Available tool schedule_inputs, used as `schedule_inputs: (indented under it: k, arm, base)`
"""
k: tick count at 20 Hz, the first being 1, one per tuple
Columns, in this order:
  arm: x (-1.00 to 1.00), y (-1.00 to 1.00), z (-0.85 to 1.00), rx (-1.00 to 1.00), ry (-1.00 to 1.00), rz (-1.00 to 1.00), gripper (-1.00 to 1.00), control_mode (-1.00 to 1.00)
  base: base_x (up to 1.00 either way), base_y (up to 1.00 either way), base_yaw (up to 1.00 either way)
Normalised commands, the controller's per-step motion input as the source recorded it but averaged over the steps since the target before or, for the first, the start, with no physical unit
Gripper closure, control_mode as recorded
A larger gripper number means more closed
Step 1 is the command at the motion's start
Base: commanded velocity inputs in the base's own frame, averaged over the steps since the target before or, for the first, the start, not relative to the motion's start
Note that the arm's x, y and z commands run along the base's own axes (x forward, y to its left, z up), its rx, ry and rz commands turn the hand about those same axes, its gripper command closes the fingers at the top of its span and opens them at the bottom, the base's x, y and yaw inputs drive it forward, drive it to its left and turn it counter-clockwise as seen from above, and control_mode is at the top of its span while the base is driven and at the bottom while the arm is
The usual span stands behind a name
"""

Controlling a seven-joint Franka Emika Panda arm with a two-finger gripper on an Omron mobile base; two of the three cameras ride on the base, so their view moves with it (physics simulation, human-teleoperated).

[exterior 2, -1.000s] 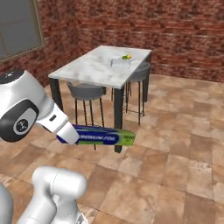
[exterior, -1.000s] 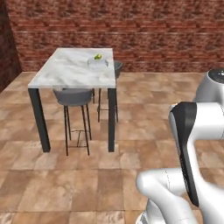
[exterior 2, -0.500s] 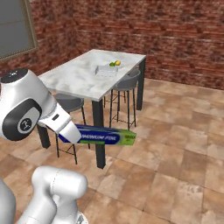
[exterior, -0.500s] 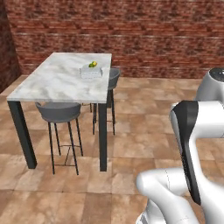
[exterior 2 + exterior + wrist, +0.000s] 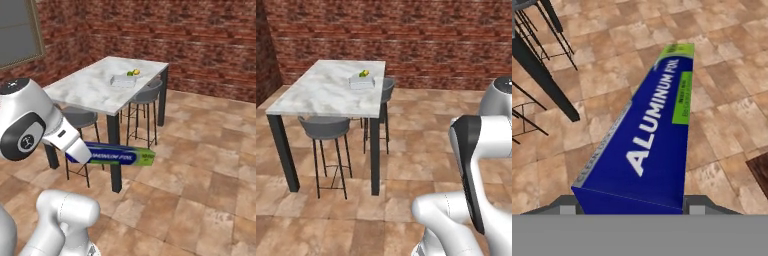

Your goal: Retrieve the tupperware and aluminum foil from the cabinet and place them on the dining counter near the plate with lime and lemon to prepare for storing leftovers.

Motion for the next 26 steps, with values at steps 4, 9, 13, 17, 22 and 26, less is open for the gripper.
schedule_inputs:
  k: [4,9,13,17,22,26]
  arm:
    - [0.00,0.00,0.00,0.00,0.00,0.00,1.00,1.00]
    - [0.00,0.00,0.00,0.00,0.00,0.00,1.00,1.00]
    - [0.00,0.00,0.00,0.00,0.00,0.00,1.00,1.00]
    - [0.00,0.00,0.00,0.00,0.00,0.00,1.00,1.00]
    - [0.00,0.00,0.00,0.00,0.00,0.00,1.00,1.00]
    - [0.00,0.00,0.00,0.00,0.00,0.00,1.00,1.00]
  base:
    - [1.00,-0.70,0.25]
    - [1.00,-0.37,0.09]
    - [1.00,-0.04,-0.12]
    - [1.00,0.00,-0.34]
    - [1.00,0.18,-0.44]
    - [1.00,0.27,-0.44]
